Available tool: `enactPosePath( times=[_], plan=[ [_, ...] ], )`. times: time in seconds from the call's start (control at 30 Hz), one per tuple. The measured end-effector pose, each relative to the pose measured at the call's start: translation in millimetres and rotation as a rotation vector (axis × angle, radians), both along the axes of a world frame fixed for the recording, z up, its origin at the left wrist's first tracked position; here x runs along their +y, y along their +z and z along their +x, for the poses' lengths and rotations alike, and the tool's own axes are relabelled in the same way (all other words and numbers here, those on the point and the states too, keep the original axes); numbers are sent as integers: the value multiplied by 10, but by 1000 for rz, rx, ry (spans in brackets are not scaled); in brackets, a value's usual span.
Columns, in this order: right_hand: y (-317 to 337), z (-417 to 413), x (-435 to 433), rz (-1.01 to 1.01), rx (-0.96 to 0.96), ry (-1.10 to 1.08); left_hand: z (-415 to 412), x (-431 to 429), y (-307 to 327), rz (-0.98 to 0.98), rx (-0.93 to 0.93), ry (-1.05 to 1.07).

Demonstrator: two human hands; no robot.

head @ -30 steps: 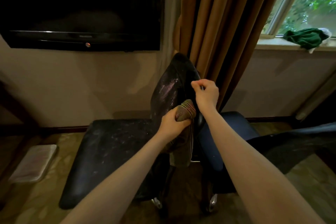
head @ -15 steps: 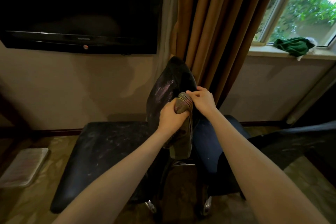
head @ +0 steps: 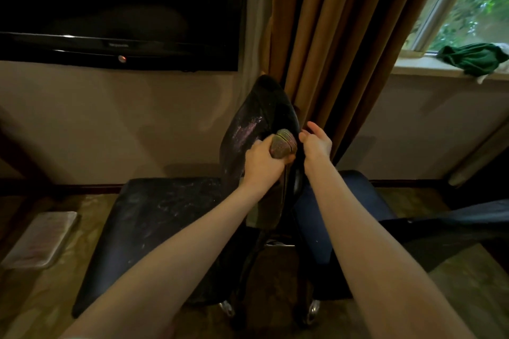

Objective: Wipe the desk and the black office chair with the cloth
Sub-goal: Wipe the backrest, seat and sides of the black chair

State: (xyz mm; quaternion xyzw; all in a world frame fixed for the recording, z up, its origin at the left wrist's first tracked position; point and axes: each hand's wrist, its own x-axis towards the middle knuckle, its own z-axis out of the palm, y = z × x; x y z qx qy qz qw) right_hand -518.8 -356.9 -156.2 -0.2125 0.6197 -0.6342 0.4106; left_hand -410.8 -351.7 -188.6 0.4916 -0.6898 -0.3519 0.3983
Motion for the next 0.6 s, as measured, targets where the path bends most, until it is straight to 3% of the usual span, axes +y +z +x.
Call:
enactPosePath(
  times=[0.27, 0.47, 0.6],
  plan=[
    [-82, -111, -182, 13, 77, 8, -185, -562, 57, -9, -125, 72],
    [-42, -194, -260, 33, -247, -56, -86, -278, 14, -119, -131, -59],
    [-4, -261, -279, 132, -337, 73, -10, -28, 97, -205, -177, -166]
  ],
)
